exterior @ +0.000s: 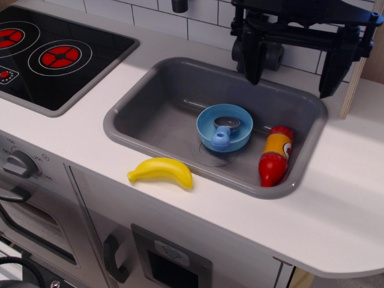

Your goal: Take spoon out of bowl sink

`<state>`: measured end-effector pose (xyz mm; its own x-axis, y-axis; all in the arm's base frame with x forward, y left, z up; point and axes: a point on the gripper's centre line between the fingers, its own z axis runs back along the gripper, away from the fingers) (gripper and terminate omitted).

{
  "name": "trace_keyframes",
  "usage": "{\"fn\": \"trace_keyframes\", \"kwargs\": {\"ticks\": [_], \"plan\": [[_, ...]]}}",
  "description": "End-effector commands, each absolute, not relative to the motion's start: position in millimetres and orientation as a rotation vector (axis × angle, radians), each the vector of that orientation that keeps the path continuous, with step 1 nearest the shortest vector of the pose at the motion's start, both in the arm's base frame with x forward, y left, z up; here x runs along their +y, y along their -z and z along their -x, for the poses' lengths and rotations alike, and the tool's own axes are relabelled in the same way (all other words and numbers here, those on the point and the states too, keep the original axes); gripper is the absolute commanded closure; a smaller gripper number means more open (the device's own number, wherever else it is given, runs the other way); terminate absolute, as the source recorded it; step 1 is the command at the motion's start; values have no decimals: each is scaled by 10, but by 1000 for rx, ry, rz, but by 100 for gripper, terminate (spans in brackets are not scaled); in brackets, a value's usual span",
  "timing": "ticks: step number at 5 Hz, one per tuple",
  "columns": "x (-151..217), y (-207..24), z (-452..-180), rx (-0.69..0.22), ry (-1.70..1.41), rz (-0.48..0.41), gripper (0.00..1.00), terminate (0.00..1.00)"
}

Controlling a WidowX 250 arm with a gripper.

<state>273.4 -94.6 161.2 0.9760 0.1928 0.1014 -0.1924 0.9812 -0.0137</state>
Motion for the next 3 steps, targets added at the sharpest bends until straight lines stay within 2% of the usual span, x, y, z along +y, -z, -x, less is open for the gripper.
{"fn": "trace_keyframes", "kwargs": {"ticks": [1, 3], "plan": [[-946, -1612, -2734, -103, -194, 4, 0, 0], [-531, -1311, -3212, -117, -298, 11, 0, 0]]}}
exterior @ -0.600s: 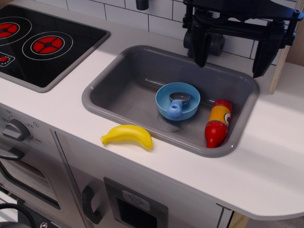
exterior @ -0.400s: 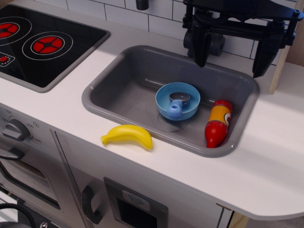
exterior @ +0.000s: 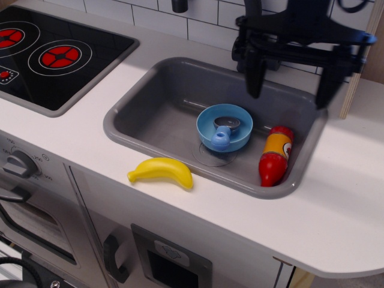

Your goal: Take spoon out of bowl sink

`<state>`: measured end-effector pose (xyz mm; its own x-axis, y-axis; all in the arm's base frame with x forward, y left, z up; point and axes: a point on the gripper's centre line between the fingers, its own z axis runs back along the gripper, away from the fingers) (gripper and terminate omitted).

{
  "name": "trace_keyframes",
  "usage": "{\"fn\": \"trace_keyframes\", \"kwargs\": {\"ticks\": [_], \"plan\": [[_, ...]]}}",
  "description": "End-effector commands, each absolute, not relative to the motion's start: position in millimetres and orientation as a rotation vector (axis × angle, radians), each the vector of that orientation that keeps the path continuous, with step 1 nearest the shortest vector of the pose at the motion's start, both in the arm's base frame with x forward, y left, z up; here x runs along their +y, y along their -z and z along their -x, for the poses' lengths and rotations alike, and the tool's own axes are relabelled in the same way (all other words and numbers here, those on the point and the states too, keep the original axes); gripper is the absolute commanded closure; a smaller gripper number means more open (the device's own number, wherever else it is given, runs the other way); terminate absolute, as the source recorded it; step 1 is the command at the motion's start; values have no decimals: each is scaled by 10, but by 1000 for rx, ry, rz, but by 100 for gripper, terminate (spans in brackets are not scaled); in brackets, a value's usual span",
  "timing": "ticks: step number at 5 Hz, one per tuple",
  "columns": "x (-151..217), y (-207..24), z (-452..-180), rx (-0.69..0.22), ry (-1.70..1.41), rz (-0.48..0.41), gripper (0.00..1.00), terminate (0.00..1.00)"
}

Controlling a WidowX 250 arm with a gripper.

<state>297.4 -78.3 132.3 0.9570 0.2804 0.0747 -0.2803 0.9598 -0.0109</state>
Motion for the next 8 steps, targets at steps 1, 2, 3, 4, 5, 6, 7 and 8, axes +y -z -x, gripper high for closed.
{"fn": "trace_keyframes", "kwargs": {"ticks": [1, 2, 3, 4, 5, 6, 7, 8], "plan": [[-243, -1129, -3237, -56, -225, 24, 0, 0], [-116, -936, -3281, -34, -207, 18, 0, 0], [-102, -772, -3287, -55, -238, -1, 0, 0], [-59, -552, -3326, -84, -263, 2, 0, 0], [-100, -420, -3307, -75, -255, 2, 0, 0], [-97, -305, -3313, -64, -251, -23, 0, 0], [-100, -210, -3283, -37, -243, -37, 0, 0], [-131, -176, -3251, -36, -240, -45, 0, 0]]}}
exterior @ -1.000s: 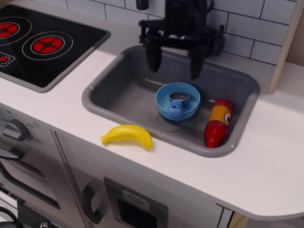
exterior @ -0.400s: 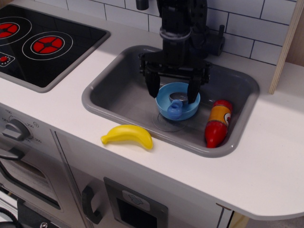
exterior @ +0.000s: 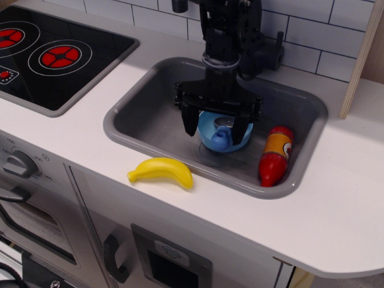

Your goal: Take spoon out of bowl sink

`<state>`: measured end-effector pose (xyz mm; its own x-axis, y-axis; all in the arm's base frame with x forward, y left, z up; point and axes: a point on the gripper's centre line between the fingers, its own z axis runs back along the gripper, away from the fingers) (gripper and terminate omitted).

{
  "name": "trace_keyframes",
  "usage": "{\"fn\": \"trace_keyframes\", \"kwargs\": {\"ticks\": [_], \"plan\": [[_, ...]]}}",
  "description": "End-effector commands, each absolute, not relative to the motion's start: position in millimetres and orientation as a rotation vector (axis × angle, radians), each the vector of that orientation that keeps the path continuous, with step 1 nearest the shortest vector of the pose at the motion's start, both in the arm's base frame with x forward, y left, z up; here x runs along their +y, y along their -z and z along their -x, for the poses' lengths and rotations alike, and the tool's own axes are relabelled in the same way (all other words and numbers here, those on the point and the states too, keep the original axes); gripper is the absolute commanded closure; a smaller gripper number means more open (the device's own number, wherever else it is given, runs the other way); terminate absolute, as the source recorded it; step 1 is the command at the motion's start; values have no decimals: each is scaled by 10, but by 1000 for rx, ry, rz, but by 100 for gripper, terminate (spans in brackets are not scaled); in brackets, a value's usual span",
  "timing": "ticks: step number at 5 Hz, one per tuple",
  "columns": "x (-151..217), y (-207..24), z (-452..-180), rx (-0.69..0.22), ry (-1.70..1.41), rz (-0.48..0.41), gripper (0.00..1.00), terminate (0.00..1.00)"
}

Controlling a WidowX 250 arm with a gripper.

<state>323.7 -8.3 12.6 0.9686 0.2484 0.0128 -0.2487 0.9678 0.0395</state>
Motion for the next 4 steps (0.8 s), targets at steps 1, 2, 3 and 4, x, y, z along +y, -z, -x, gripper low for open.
{"fn": "trace_keyframes", "kwargs": {"ticks": [1, 2, 3, 4], "plan": [[-146, -166, -3244, -37, -237, -49, 0, 0], [-156, -133, -3251, -27, -243, -57, 100, 0], [-174, -136, -3287, -27, -254, -52, 100, 0], [-218, -261, -3375, -66, -277, -20, 100, 0]]}}
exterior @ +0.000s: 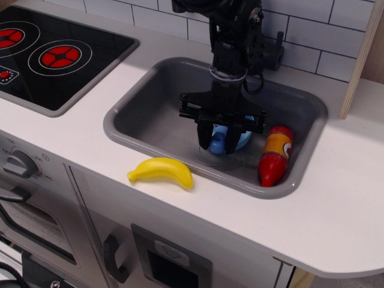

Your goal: Take spoon out of bowl sink

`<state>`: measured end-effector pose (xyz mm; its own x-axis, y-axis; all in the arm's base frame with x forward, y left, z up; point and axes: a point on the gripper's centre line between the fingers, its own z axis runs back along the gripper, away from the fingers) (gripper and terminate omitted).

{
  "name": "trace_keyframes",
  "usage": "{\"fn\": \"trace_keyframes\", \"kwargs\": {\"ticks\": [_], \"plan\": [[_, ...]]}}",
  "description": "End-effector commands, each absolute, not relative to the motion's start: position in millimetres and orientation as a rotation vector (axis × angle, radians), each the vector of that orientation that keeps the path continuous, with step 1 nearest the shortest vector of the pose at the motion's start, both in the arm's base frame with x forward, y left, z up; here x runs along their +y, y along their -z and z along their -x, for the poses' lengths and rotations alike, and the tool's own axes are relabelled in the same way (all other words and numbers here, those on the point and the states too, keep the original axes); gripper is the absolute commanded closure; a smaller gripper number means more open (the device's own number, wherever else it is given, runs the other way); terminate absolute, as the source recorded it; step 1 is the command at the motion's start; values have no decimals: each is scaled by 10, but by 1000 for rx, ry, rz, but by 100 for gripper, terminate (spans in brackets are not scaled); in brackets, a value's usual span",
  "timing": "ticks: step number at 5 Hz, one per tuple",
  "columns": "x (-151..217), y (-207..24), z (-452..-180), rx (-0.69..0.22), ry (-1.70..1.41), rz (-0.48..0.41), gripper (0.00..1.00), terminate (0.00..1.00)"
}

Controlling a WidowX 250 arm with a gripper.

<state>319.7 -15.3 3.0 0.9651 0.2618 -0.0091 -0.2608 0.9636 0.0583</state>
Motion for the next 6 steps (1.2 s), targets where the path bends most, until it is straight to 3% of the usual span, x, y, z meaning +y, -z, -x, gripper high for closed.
{"fn": "trace_keyframes", "kwargs": {"ticks": [1, 2, 3, 4, 6], "plan": [[-287, -510, -3489, -135, -305, 29, 100, 0], [-295, -727, -3556, -192, -341, 66, 100, 0], [-264, -930, -3385, -223, -422, 99, 100, 0], [-142, -1008, -3194, -167, -617, 84, 100, 0], [149, -647, -3137, -133, -910, -21, 100, 0]]}}
